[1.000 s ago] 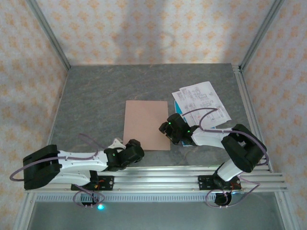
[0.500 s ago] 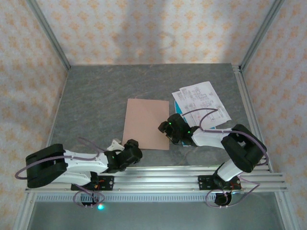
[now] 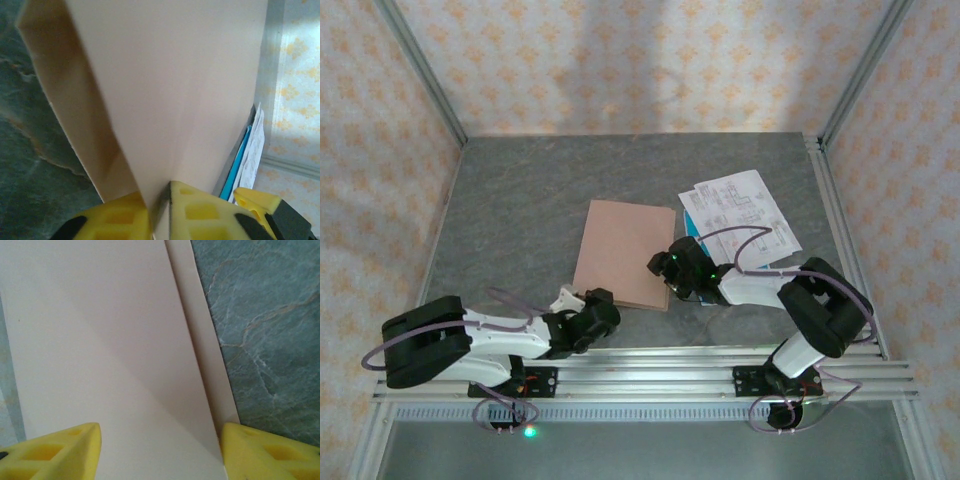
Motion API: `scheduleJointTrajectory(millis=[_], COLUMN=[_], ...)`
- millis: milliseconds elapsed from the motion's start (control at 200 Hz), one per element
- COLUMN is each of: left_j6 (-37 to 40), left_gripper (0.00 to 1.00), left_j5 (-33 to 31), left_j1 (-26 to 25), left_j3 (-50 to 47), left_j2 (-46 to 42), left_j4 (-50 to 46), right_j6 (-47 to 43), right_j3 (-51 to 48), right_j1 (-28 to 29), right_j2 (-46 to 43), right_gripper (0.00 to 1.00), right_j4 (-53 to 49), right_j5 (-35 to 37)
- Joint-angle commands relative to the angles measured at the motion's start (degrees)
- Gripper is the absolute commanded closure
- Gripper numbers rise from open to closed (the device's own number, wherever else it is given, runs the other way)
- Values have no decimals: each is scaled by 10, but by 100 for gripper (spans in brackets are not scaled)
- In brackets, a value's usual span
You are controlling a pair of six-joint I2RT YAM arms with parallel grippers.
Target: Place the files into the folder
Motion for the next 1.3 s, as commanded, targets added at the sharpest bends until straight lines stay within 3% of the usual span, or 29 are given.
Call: scheduleJointTrajectory(millis=[0,185,475,621,741,801,846,926,996,1131,1296], left_j6=[10,15,18,23,39,60,97,218,349,580,766], left_gripper=[91,100,100,100,100,100,97,59,34,26,24], left_j5=[-20,-8,34,50,69,92,117,151,154,59,-38], left_j1=[-4,-6,-6,-6,-4,3,12,26,21,-38,-103], left_j3=[14,8,-3,-9,-7,1,15,70,134,257,321], left_j2=[-20,-52,-68,-66,-64,-63,-62,-70,-75,-50,11], left_j4=[-2,-19,2,14,15,0,-21,-116,-219,-395,-453], right_j6=[6,0,7,15,19,17,15,3,-9,-25,-45], right_j3=[-30,-39,-27,-27,-24,-22,-20,-6,10,46,95], right_j1=[2,-7,-14,-16,-18,-18,-18,-20,-20,-20,-20], right_j2=[34,2,-38,-62,-81,-93,-100,-109,-113,-112,-108], right_gripper=[34,32,41,62,100,100,100,100,100,100,100], right_j4=[-56,-31,-7,0,-5,-11,-20,-53,-87,-147,-216], right_j5=[-14,-21,-40,-35,-25,-17,-11,-5,-1,3,11])
